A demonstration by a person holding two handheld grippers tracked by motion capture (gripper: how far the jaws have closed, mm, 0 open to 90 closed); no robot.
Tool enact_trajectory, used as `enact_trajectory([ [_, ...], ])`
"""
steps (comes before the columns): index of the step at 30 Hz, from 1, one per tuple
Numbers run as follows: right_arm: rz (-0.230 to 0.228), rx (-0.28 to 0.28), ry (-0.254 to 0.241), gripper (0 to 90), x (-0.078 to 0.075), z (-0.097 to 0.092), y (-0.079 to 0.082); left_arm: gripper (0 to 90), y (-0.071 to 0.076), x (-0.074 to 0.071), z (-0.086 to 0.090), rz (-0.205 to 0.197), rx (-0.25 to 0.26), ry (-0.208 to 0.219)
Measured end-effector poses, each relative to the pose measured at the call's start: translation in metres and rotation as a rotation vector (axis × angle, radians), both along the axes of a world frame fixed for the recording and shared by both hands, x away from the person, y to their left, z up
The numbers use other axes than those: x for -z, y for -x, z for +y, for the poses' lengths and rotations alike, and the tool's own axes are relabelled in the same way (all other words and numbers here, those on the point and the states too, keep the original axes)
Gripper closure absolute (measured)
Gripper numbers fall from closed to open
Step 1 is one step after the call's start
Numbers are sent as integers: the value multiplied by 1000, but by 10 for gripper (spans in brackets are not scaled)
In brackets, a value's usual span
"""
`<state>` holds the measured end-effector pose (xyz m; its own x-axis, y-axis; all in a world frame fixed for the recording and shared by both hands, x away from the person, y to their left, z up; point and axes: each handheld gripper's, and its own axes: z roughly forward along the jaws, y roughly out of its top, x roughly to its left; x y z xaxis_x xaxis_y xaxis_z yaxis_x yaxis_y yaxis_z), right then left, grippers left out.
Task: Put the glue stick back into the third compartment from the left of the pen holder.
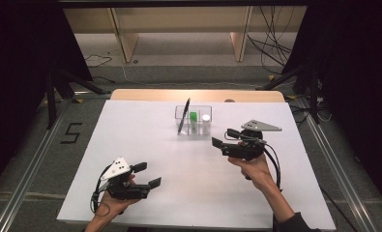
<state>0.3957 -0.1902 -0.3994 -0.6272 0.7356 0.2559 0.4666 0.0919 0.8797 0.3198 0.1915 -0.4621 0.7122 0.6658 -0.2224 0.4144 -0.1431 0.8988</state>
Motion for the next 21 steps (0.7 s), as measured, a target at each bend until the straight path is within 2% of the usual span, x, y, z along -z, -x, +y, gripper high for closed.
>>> enact_trajectory([
  [9,-12,-16,19,216,9,-12,28,171,0,0,0,0,0,2],
  [17,-25,-15,15,217,18,-23,53,171,0,0,0,0,1,4],
  [21,-24,-11,-7,220,26,-29,65,171,0,0,0,1,3,3],
])
